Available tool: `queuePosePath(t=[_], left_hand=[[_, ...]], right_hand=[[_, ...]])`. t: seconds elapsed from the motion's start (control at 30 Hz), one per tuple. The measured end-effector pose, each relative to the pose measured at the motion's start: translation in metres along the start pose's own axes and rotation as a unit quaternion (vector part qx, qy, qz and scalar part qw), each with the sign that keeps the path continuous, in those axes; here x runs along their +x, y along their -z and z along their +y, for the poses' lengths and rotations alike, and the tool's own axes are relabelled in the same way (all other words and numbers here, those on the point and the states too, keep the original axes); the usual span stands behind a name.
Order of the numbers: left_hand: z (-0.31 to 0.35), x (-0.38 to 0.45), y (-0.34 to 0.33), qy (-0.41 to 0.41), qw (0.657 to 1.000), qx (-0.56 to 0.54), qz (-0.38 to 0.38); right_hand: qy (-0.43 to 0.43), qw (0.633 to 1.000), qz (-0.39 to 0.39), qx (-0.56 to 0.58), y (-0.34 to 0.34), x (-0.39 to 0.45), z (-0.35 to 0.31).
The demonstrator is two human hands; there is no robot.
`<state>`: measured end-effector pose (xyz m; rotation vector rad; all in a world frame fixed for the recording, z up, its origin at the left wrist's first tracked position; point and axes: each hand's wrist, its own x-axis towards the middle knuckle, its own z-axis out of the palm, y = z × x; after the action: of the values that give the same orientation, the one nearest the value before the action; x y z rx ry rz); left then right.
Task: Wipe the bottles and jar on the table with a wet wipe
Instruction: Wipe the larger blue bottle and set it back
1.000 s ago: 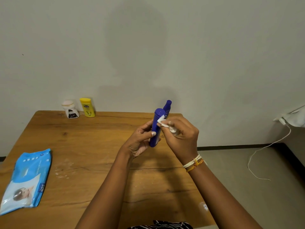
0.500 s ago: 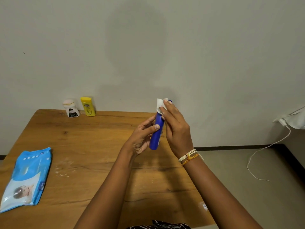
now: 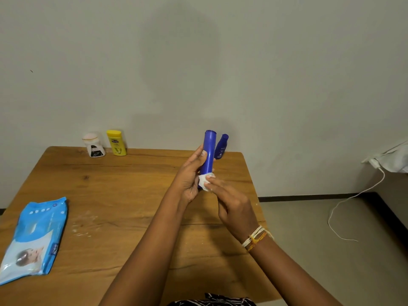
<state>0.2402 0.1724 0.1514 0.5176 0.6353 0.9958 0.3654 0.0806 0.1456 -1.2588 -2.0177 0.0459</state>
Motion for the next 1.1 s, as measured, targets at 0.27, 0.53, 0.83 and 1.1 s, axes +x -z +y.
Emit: queuePosePath(t=[0.27,0.53,0.83,1.1], left_hand=[[-0.002,-0.001,-0.007,0.019,0.996,-0.062,-0.061],[0.002,0.005,0.007,-0.007,0.988,-0.157,-0.001],[-0.001,0.005,0.012,0.033,0.995,-0.057,0.071],[-0.001,-0.002,0.017,0.042,0.998,-0.053,-0.008]], right_hand=[[-0.118,0.987,0.073,0.085,0.017,0.091,0.017],[-0.057,0.998,0.009,0.001,-0.011,0.014,0.007],[-0.145,0.970,0.140,0.133,-0.001,0.006,0.000],[-0.303,0.866,0.278,0.286,0.020,0.085,0.007]])
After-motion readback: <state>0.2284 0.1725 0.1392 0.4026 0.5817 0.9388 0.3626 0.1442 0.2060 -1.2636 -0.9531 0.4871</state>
